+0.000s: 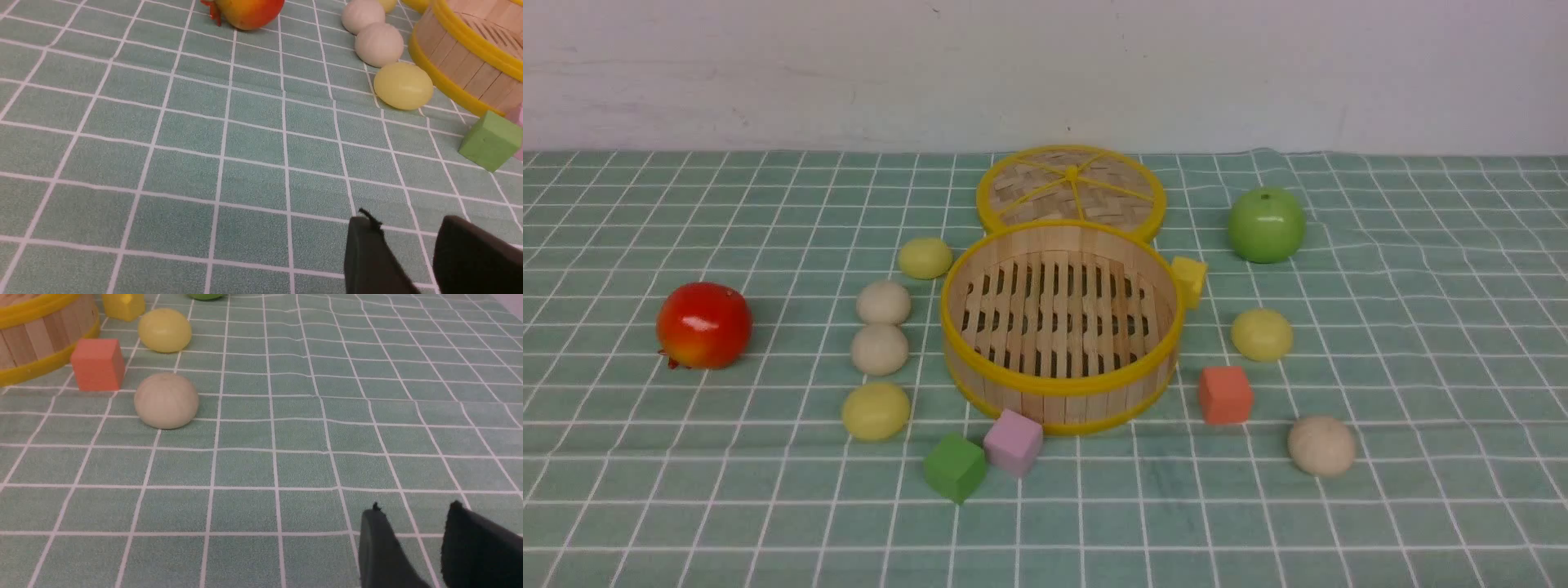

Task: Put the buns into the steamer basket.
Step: Use the left arm to grab a steamed stuffed bun

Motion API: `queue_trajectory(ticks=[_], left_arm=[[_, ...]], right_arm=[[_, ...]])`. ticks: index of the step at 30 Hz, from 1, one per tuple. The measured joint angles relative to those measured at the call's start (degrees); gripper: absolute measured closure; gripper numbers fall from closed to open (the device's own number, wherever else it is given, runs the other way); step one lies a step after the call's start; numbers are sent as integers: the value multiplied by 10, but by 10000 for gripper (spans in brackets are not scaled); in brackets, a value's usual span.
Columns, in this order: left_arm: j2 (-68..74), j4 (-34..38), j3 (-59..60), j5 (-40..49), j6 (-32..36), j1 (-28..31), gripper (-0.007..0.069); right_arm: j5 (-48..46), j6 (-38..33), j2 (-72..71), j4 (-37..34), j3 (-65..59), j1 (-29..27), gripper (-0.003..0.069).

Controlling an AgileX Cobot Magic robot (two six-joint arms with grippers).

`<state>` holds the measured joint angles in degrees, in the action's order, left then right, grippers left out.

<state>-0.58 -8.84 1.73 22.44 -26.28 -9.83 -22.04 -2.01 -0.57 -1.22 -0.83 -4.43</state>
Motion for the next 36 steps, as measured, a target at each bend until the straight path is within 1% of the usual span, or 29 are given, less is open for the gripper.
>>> queue_trajectory(ticks=[31,36], left_arm=[[0,-2,0,0,0,0,386],[0,-3,0,-18,0,0,386]], right_arm=[[0,0,0,0,0,0,421],[0,0,0,0,0,0,421]])
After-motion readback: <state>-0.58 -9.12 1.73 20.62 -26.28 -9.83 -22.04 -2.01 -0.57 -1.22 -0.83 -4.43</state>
